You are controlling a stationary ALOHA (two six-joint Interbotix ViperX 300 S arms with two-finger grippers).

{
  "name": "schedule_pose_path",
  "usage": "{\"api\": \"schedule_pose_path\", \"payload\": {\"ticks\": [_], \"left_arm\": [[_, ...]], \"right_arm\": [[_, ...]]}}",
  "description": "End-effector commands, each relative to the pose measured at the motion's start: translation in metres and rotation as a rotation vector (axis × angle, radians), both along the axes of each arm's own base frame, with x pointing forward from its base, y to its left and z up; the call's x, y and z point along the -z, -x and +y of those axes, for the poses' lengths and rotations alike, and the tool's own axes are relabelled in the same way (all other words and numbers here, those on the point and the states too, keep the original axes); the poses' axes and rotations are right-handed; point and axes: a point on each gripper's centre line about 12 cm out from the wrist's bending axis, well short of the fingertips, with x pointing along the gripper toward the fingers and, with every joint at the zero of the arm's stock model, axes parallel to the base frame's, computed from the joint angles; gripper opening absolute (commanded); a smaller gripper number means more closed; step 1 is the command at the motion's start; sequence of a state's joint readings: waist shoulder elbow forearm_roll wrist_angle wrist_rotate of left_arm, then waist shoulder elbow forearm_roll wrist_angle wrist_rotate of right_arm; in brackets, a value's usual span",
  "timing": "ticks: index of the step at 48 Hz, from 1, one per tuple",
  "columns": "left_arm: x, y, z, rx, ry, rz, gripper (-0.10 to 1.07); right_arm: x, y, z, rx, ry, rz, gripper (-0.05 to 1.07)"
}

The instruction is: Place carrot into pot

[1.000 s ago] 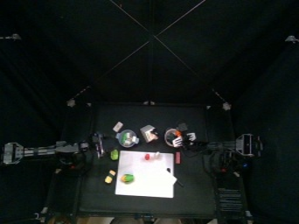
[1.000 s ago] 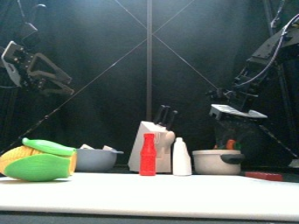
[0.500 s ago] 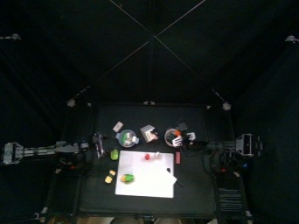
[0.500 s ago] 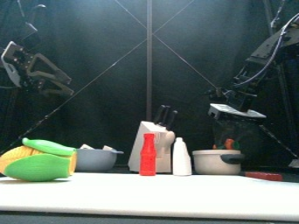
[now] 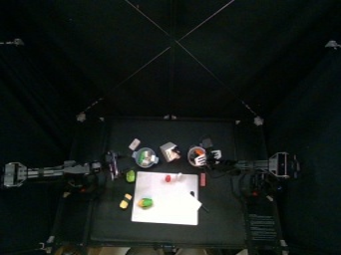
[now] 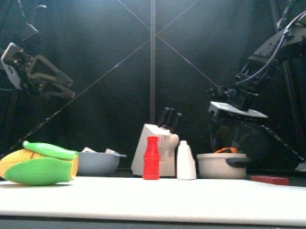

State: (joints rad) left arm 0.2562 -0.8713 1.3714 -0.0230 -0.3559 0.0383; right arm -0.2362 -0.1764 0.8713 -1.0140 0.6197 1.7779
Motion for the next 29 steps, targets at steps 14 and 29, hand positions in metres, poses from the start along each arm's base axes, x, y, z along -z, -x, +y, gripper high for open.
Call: {"api": "schedule_pose_path", "payload": {"ticks": [14,29], "left_arm": [[-0.004,-0.001,0.001,-0.005,-0.001,-0.013,0.97],[0.001,-0.001,-0.004,0.023,0.001,0.015,0.97]], "right_arm": [[-0.03,-0.006,0.006,-0.008,0.01,-0.104,0.98],[-0.049,-0.01,0.026,-0.076,0.011,-0.172,0.98]]}}
